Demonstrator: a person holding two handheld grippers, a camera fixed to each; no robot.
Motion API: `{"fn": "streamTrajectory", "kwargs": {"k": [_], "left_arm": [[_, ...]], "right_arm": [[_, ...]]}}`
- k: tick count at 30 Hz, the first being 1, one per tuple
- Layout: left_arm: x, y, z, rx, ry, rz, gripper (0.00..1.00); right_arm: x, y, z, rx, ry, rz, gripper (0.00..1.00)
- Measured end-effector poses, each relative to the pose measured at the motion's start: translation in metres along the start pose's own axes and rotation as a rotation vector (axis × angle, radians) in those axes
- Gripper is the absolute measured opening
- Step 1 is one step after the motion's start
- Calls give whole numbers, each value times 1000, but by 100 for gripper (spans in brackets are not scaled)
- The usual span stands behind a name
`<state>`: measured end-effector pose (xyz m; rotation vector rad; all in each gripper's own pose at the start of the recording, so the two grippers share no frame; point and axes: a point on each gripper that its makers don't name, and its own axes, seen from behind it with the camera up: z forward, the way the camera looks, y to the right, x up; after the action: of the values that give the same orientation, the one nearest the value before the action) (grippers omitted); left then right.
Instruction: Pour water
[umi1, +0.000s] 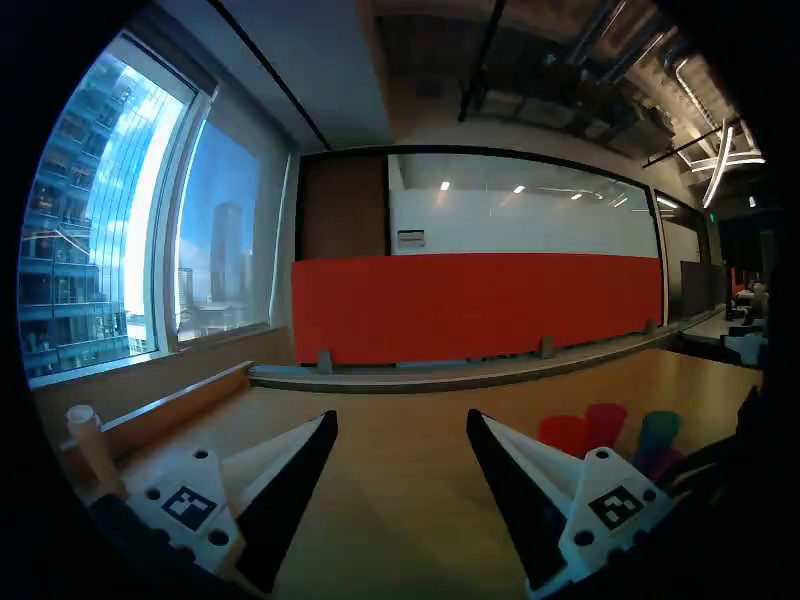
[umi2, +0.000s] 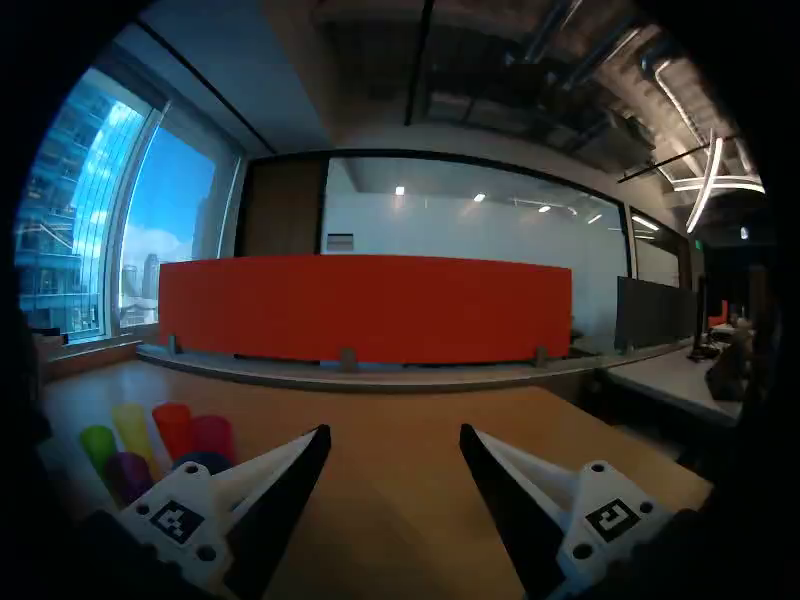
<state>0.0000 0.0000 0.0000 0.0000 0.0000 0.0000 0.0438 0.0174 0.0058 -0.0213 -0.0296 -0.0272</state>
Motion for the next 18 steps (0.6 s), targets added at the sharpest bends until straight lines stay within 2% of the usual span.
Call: {"fn": "streamTrajectory", "kwargs": {"k": [7,13,18], "left_arm": [[52,0,12,-18,20,-12,96],[87,0,23,-37,21,-1,96],[113,4,27,-60,26,-8,96]], "right_arm": [[46,5,7,13,-32,21,100],[90,6,15,40,-34,60,100],[121,6,17,53,-30,64,100]]}}
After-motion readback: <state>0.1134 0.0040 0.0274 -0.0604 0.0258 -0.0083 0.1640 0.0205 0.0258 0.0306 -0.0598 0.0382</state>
